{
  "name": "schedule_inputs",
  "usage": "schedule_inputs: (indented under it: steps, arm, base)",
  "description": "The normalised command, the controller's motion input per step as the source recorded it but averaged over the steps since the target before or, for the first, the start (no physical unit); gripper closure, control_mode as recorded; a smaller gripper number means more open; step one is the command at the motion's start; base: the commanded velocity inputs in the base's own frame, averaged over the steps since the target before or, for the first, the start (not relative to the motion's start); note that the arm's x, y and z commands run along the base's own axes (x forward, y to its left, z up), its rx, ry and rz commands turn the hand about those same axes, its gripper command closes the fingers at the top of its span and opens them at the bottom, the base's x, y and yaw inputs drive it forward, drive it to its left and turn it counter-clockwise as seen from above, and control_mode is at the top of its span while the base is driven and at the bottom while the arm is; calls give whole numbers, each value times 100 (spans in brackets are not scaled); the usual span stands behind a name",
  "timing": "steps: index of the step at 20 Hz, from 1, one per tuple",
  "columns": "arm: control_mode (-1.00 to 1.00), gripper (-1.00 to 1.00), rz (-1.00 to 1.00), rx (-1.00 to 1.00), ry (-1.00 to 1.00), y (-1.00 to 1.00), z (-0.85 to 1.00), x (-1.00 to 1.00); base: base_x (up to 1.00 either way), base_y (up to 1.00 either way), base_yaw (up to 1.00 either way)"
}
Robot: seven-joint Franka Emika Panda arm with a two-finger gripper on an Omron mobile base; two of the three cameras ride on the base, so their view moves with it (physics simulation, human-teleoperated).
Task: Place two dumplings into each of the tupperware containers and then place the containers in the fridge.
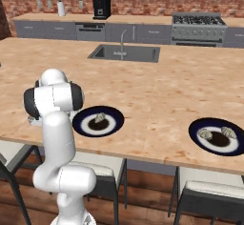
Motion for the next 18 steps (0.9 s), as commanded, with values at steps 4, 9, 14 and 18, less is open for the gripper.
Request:
schedule_inputs:
  steps: [4,9,14,18]
  arm:
    - [-100,-100,0,0,0,-1,6,0]
    - [-100,-100,-4,0,0,-24,17,0]
    - [-100,-100,-10,0,0,-24,25,-1]
    - [-100,-100,-21,0,0,-87,19,-27]
  base:
    - [0,0,0]
    - [0,0,0]
    - [0,0,0]
    - [0,0,0]
